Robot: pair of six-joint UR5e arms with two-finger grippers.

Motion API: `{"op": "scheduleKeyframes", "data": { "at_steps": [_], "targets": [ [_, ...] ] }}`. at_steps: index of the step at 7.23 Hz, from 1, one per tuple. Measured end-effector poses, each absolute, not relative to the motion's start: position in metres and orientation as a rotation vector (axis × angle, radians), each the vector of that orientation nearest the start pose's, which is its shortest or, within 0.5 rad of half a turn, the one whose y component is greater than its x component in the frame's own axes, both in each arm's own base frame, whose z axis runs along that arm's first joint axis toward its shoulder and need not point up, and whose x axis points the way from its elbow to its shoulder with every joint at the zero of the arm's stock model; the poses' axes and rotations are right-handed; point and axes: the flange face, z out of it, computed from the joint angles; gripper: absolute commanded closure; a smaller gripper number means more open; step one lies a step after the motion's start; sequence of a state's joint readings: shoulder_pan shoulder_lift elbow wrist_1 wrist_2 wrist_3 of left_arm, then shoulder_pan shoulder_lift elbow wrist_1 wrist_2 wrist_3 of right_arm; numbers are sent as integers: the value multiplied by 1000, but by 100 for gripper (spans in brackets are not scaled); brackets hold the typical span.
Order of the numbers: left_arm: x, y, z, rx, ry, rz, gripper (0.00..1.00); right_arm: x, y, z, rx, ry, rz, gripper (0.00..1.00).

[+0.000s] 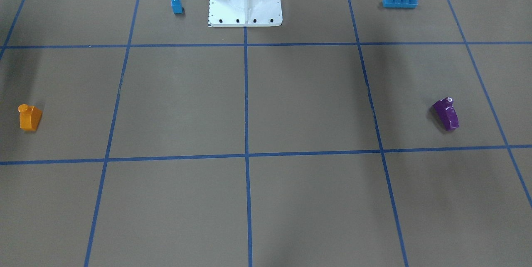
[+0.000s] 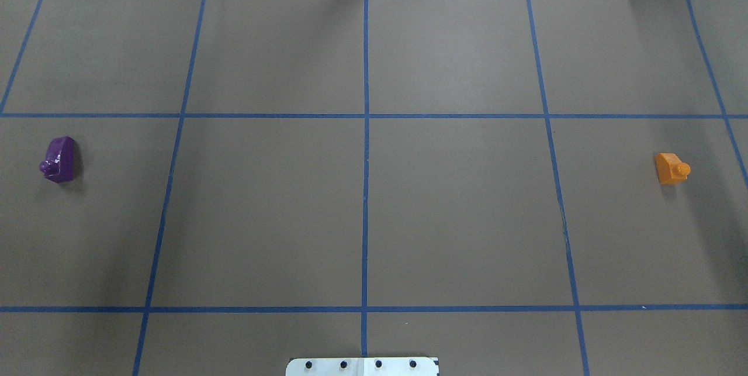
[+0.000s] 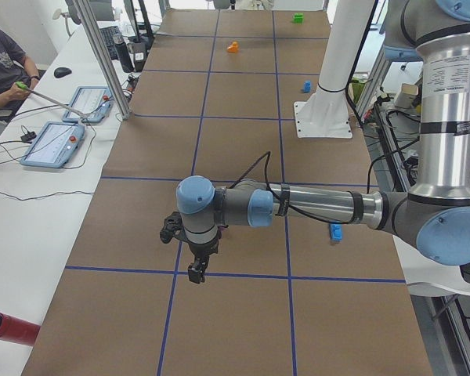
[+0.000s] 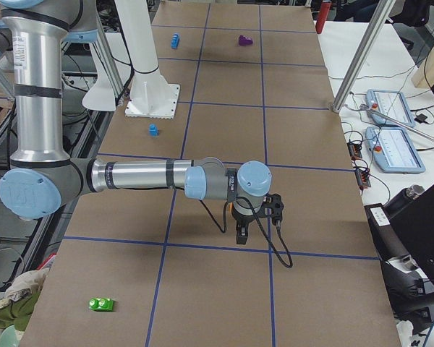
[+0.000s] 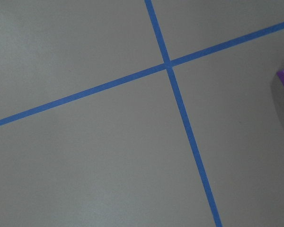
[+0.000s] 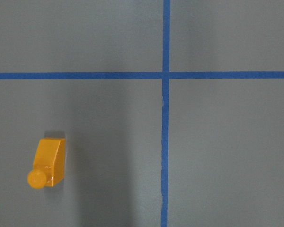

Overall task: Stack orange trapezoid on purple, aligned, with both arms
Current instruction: 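Move the left gripper down toward the purple trapezoid block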

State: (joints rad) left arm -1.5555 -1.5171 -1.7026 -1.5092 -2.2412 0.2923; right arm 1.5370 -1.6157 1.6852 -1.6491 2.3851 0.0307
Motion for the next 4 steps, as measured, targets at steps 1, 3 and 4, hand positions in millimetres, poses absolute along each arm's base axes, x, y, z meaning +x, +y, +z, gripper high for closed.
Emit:
{"op": "scheduleKeyframes", "data": {
  "at_steps": [1, 3, 4],
  "targets": [
    [-64, -470, 632, 111, 664, 303, 0, 45, -473, 628, -32, -814, 0, 0],
    [-64, -472, 619, 136, 660, 312, 0, 45, -474, 625, -27, -814, -2, 0],
    [-59, -475, 607, 155, 658, 322, 0, 45, -475, 623, -23, -814, -3, 0]
  ]
}}
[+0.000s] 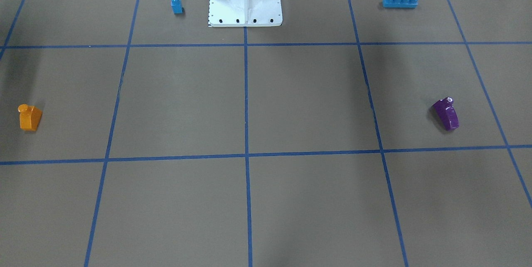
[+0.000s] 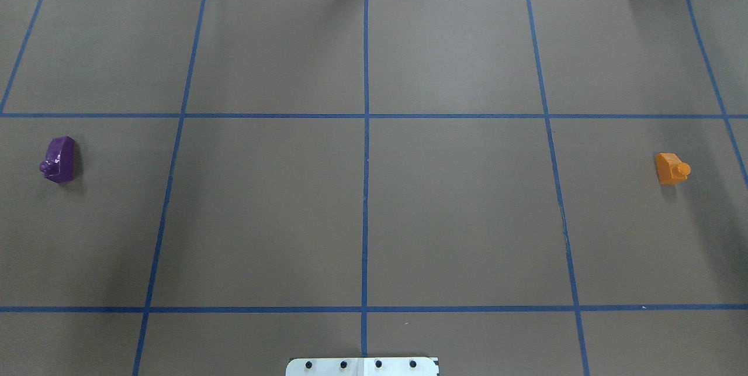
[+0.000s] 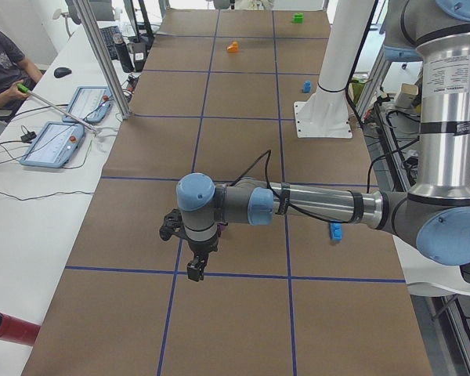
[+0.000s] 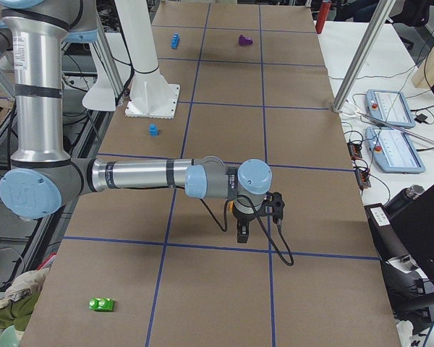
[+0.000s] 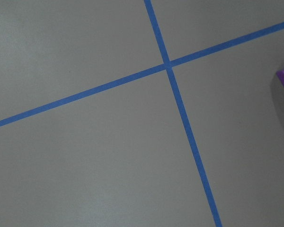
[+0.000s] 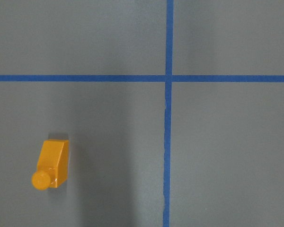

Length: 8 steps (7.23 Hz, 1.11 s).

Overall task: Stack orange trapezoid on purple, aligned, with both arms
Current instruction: 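Move the left gripper down toward the purple trapezoid block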

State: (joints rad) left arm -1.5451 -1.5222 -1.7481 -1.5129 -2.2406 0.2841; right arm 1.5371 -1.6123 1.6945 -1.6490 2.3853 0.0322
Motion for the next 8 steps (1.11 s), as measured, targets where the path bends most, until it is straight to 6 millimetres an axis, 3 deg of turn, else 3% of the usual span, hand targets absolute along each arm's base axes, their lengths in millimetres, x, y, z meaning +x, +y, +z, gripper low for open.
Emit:
{"op": "scheduleKeyframes", "data": {
  "at_steps": [3, 4, 6, 8],
  "targets": [
    [-27, -481, 558, 189, 718, 272, 0, 44, -485, 605, 11, -818, -17, 0],
    [-8, -481, 551, 159, 770, 210, 0, 44, -489, 600, 19, -820, -20, 0],
    [51, -479, 543, 82, 824, 62, 0, 44, -489, 601, 19, -817, -20, 0],
    [107, -477, 552, 49, 793, -78, 0, 44, -489, 603, 12, -821, -16, 0]
  ]
}}
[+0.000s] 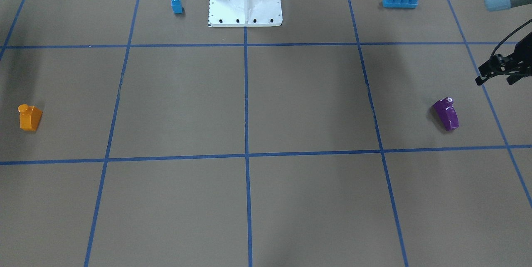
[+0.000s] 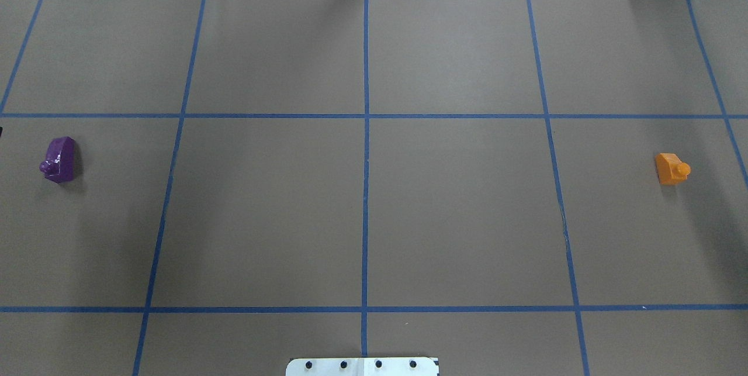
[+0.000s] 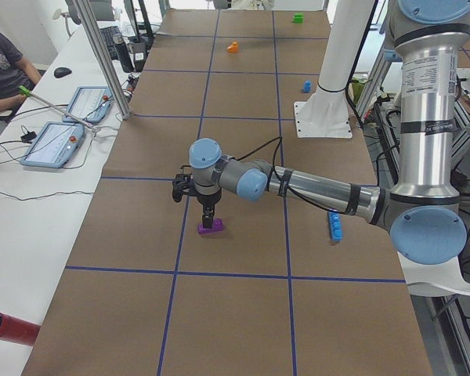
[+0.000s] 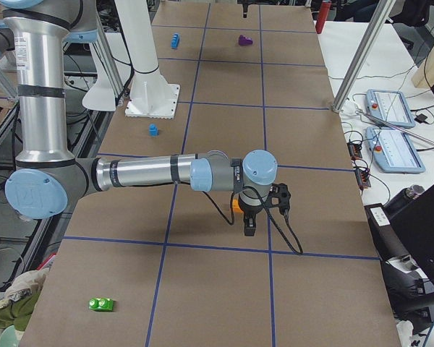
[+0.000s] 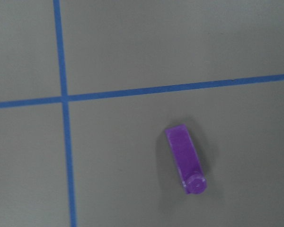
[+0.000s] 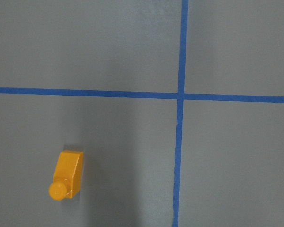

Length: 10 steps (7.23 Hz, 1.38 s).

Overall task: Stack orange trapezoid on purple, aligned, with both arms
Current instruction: 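Move the left gripper down toward the purple trapezoid block, then grasp the purple trapezoid block with the left gripper and lift it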

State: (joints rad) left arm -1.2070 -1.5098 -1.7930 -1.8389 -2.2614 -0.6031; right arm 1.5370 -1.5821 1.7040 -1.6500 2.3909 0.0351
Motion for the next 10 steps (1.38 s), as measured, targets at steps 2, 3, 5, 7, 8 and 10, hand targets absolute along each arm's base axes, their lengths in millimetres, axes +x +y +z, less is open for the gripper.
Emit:
{"op": "scheduleKeyframes", "data": {
  "at_steps": [2, 3, 5, 7, 8, 10],
  "targets": [
    [159, -478, 580, 62, 774, -144, 0, 44, -489, 603, 10, -825, -12, 0],
    [185, -478, 590, 67, 775, -153, 0, 44, -490, 601, 10, -826, -7, 0],
    [219, -478, 601, 71, 751, -145, 0, 44, -490, 600, 10, -827, -2, 0],
    [228, -478, 609, 67, 737, -137, 57, 43, -490, 600, 9, -828, -1, 0],
    [229, -478, 611, 65, 734, -135, 81, 44, -490, 601, 7, -828, 0, 0],
    [231, -477, 611, 62, 732, -129, 100, 43, -490, 602, 6, -828, 0, 0]
  ]
}}
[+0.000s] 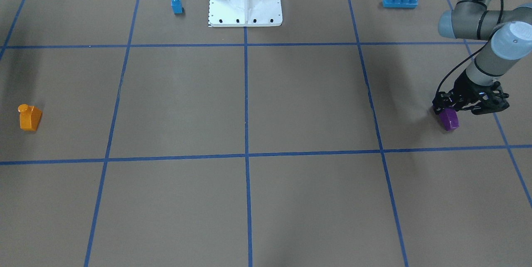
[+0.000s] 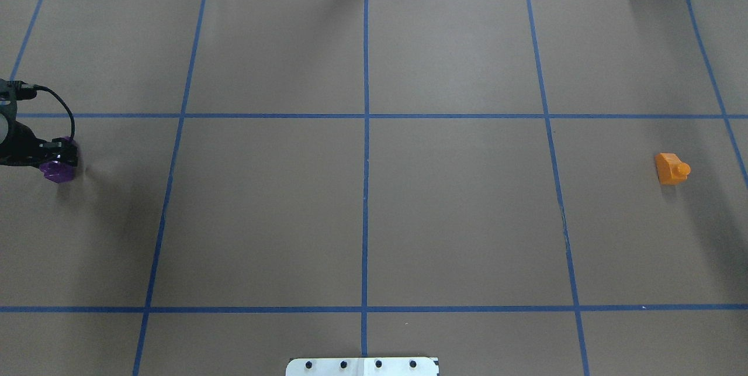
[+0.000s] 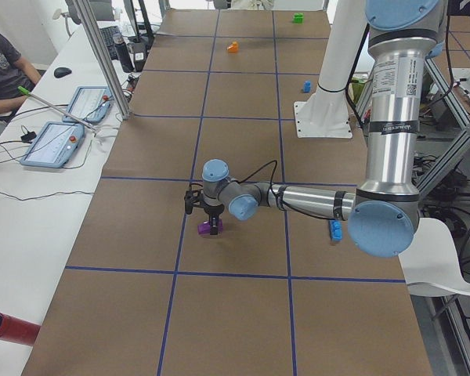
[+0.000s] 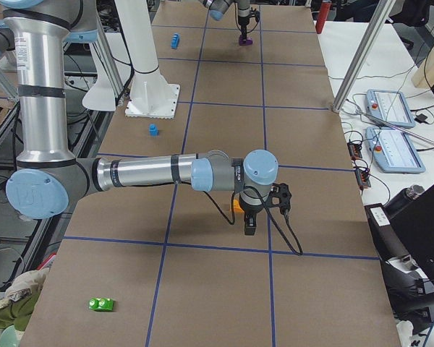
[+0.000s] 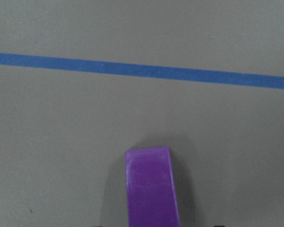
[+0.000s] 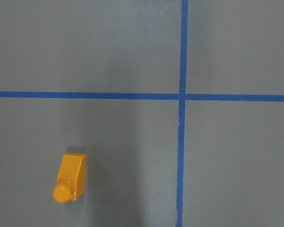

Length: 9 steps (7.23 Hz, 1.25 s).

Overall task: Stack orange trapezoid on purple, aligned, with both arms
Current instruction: 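Grasp the purple trapezoid block with the left gripper and lift it, then carry the purple block to the table center and set it down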

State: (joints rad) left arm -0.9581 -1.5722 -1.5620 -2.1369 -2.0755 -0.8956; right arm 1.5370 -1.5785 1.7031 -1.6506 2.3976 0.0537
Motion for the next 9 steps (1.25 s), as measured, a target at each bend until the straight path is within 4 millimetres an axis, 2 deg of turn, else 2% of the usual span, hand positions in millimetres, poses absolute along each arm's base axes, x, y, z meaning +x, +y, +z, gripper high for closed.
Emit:
{"op": "scheduleKeyframes", "data": {
  "at_steps": [2, 5, 6, 7, 8, 9],
  "targets": [
    [237, -475, 604, 67, 743, -113, 100, 43, -490, 602, 6, -828, 0, 0],
    [240, -473, 551, 141, 801, -66, 100, 43, -490, 601, 5, -828, 0, 0],
    [247, -475, 525, 194, 823, -13, 100, 43, -490, 601, 6, -828, 0, 0],
    [266, -480, 493, 249, 853, 46, 100, 44, -491, 599, 11, -828, -2, 0],
    [302, -480, 457, 293, 885, 115, 100, 44, -491, 596, 18, -827, -5, 0],
    [349, -477, 416, 326, 900, 177, 100, 44, -490, 595, 20, -827, -6, 0]
  ]
}}
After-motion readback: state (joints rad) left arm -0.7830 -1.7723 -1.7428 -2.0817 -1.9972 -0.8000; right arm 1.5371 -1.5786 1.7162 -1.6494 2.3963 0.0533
